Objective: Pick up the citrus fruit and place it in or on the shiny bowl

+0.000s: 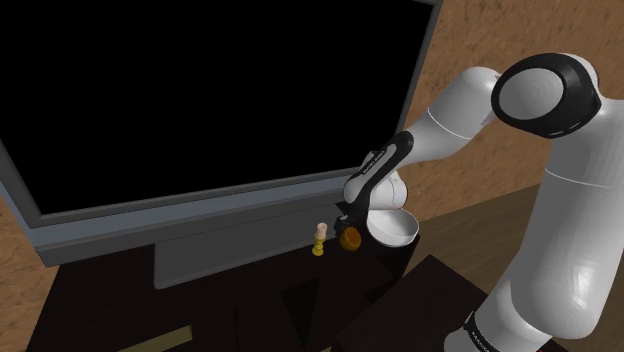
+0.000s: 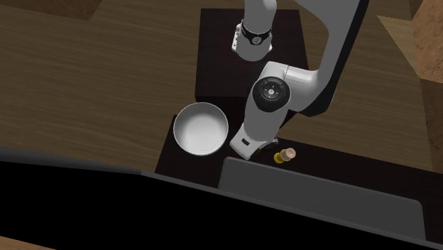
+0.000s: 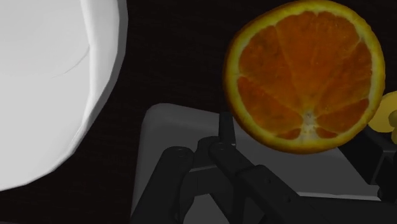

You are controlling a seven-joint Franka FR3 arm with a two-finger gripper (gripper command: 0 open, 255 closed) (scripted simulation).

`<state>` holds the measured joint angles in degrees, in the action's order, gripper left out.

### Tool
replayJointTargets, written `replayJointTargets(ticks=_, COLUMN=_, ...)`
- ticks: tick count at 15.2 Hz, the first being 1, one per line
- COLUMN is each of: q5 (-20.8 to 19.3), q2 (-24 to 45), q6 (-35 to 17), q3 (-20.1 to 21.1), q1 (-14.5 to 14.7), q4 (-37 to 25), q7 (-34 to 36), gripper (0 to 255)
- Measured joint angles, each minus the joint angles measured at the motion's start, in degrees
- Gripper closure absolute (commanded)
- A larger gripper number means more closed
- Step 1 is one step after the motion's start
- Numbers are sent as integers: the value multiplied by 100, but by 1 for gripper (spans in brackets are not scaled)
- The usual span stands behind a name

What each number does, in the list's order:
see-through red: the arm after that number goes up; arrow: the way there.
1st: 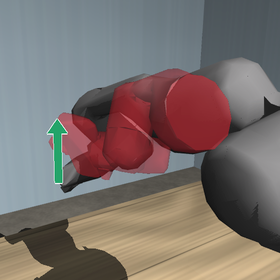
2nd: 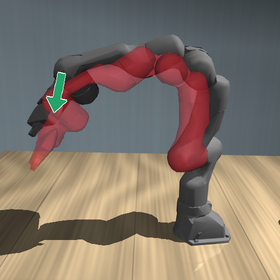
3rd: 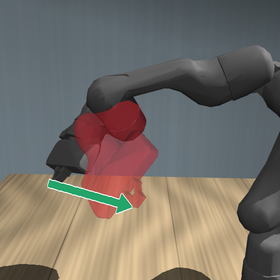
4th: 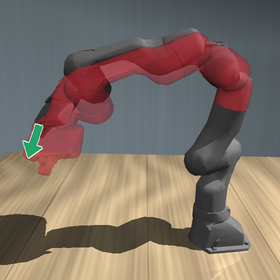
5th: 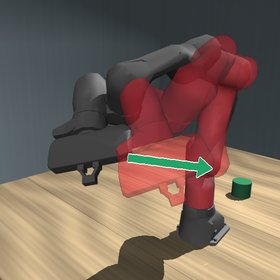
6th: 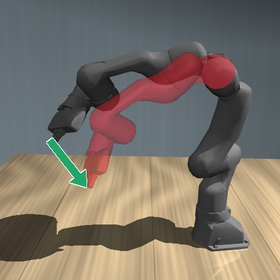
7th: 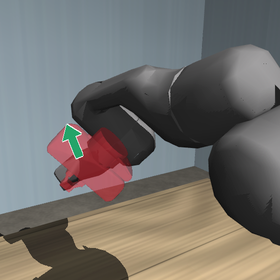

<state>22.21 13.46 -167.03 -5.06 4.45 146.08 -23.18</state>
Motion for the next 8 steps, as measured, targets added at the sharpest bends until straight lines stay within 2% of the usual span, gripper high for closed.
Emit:
replayJointTargets(ticks=3, q5=-35, q2=-44, q6=34, q3=-25, q1=15, q4=11, q7=23, gripper=255)
replayJointTargets(ticks=8, q5=-428, q2=-440, q6=381, q3=-264, q1=155, q4=71, q7=335, gripper=255)
